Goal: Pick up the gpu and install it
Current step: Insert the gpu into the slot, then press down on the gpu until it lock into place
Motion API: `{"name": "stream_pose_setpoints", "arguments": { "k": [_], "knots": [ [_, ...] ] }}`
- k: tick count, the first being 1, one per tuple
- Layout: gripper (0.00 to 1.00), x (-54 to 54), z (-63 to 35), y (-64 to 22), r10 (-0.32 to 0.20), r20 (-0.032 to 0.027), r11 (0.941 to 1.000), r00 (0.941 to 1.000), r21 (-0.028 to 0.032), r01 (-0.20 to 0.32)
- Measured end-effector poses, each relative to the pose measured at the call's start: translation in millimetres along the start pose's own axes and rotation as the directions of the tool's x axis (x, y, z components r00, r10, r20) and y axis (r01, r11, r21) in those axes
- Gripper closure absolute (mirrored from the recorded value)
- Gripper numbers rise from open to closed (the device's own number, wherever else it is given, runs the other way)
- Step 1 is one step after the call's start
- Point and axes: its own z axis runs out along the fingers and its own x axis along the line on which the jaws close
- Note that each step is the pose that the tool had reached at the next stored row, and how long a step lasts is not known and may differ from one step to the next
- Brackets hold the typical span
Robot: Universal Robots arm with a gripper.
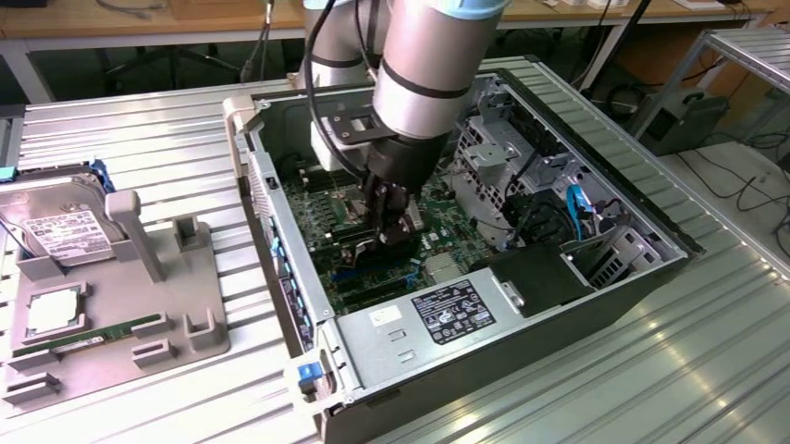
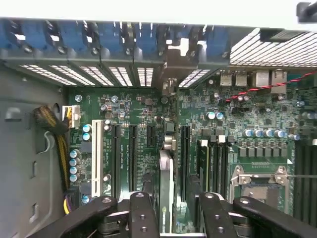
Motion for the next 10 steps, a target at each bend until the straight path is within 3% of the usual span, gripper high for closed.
{"name": "stream_pose_setpoints", "arguments": {
  "k": [2, 3, 8, 9, 10],
  "knots": [
    [0.75, -0.5, -6.4, 1.1, 0.000, 0.0003, 1.0000, 1.0000, 0.0001, 0.000],
    [0.89, -0.5, -6.5, 1.6, 0.000, 0.0000, 1.0000, 1.0000, 0.0000, 0.000],
    [0.89, -0.5, -6.5, 1.8, 0.000, 0.0000, 1.0000, 1.0000, 0.0000, 0.000],
    [0.89, -15.3, -2.3, 10.1, 0.000, -0.0152, 1.0000, 0.9999, 0.0092, 0.000],
    [0.89, -16.0, 5.4, 11.8, 0.001, -0.0386, 0.9999, 0.9993, 0.0131, -0.001]
  ]
}}
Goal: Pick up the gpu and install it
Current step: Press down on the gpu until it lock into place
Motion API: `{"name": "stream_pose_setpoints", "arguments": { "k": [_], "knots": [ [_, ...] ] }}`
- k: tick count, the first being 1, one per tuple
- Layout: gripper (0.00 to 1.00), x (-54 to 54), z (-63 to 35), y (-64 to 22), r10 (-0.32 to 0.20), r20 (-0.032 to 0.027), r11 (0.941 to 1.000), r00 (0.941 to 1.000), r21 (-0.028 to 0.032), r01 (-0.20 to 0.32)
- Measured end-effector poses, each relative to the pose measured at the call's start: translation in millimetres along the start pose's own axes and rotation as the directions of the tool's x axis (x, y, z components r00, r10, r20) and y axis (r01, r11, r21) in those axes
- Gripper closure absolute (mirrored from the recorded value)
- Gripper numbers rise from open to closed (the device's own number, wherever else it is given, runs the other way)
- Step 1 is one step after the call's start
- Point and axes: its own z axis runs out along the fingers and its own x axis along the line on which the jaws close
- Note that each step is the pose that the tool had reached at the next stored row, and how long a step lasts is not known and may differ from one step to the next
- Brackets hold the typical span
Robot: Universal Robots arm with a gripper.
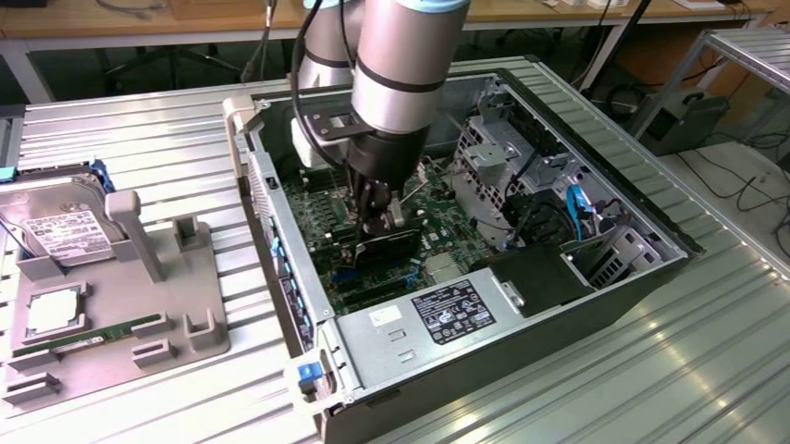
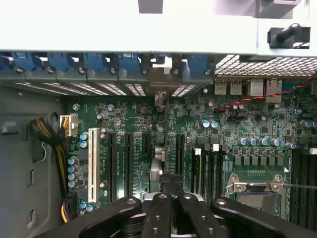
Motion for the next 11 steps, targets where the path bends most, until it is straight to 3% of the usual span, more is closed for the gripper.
{"name": "stream_pose_setpoints", "arguments": {
  "k": [3, 4, 11],
  "knots": [
    [0.89, 3.7, 10.4, 0.0, 0.000, -0.0005, 1.0000, 1.0000, -0.0015, 0.000],
    [0.89, 2.7, 5.0, -0.5, 0.000, 0.0059, 1.0000, 1.0000, 0.0017, 0.000],
    [0.89, 2.8, -29.7, 0.8, 0.000, 0.0052, 1.0000, 1.0000, 0.0002, 0.000]
  ]
}}
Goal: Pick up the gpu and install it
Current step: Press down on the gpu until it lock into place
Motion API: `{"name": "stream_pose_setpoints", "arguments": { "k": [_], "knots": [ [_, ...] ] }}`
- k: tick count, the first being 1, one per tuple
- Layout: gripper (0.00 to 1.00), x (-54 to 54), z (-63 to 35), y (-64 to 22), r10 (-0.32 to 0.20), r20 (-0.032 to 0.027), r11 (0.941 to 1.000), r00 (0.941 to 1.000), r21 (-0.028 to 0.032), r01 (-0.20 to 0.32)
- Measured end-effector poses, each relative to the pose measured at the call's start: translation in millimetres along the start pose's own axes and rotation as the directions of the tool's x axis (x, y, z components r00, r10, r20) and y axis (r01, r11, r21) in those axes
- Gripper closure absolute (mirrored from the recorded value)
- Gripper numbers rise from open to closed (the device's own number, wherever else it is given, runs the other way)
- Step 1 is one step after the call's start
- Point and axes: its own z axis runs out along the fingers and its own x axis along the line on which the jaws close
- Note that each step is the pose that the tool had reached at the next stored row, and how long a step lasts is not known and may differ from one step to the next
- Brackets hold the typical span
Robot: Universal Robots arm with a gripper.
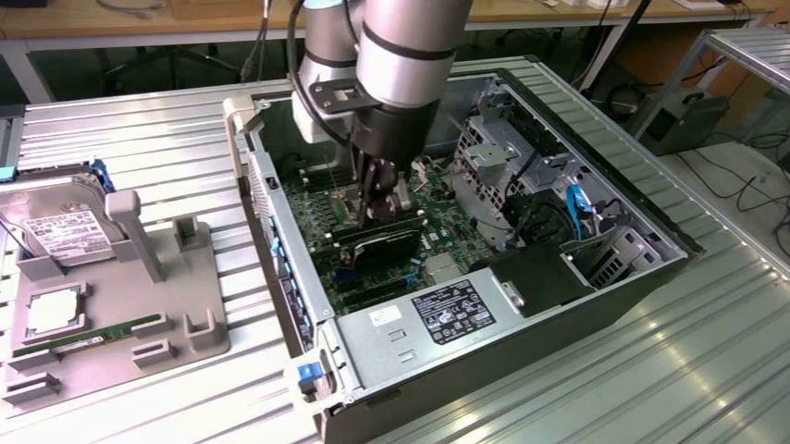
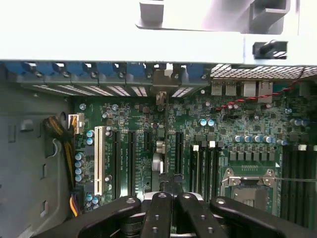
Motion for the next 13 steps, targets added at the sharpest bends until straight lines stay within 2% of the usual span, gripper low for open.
{"name": "stream_pose_setpoints", "arguments": {
  "k": [3, 5, 11, 13],
  "knots": [
    [0.89, -0.2, -12.5, 0.3, 0.000, 0.0006, 1.0000, 1.0000, -0.0001, 0.000],
    [0.89, -0.2, -13.0, 0.1, 0.000, 0.0021, 1.0000, 1.0000, -0.0001, 0.000],
    [0.89, 0.0, -13.0, 0.1, 0.000, 0.0188, 1.0000, 0.9998, 0.0003, 0.000],
    [0.89, 0.0, -13.0, 0.1, 0.000, 0.0227, 1.0000, 0.9997, 0.0003, 0.000]
  ]
}}
